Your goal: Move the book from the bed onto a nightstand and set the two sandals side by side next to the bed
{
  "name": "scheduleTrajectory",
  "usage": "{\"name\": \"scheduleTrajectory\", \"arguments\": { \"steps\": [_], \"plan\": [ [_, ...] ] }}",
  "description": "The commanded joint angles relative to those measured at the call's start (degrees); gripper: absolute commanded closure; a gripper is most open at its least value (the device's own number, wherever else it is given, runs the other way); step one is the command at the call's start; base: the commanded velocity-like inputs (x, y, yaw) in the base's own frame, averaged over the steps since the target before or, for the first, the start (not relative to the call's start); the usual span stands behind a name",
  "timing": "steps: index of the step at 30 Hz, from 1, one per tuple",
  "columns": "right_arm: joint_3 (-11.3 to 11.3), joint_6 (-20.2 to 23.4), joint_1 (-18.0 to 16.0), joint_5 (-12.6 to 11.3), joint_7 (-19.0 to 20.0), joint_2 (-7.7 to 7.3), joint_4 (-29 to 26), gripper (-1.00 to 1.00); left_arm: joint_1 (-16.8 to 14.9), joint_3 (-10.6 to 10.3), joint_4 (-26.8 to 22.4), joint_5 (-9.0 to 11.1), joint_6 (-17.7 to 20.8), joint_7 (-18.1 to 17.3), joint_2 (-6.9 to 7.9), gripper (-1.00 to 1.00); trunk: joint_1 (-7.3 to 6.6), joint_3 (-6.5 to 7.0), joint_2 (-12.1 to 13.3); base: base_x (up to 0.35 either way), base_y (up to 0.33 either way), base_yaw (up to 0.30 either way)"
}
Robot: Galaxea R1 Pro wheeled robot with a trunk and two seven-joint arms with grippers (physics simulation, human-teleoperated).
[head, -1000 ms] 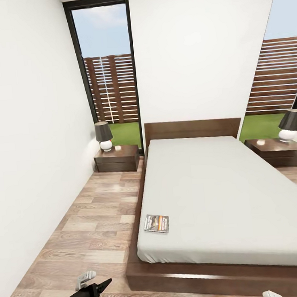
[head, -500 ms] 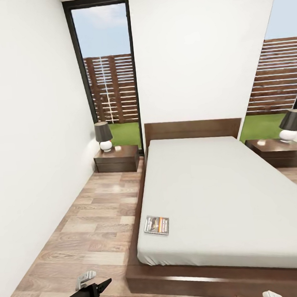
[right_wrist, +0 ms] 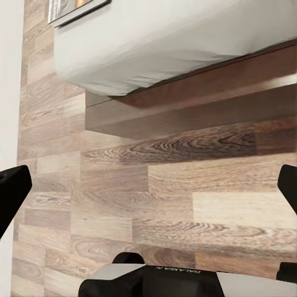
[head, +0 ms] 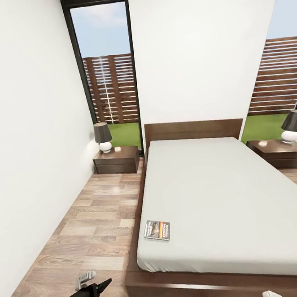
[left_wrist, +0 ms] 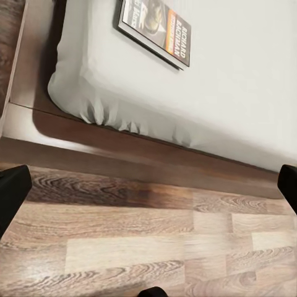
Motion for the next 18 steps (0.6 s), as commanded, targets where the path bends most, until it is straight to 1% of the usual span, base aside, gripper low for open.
{"name": "scheduleTrajectory", "arguments": {
  "steps": [1,18],
  "plan": [
    [0.48,-0.26,-0.07,-0.34,0.17,-0.01,0.07,-1.0,-0.06,-0.2,0.06,0.12,-0.3,-0.15,0.01,-1.0,0.04,-0.13,-0.13,0.003,0.0,0.0],
    [0.48,-0.26,-0.07,-0.4,0.2,-0.01,0.07,-1.0,-0.06,-0.2,0.06,0.14,-0.3,-0.15,0.03,-1.0,0.04,-0.13,-0.13,0.0,0.0,0.0]
  ]
}}
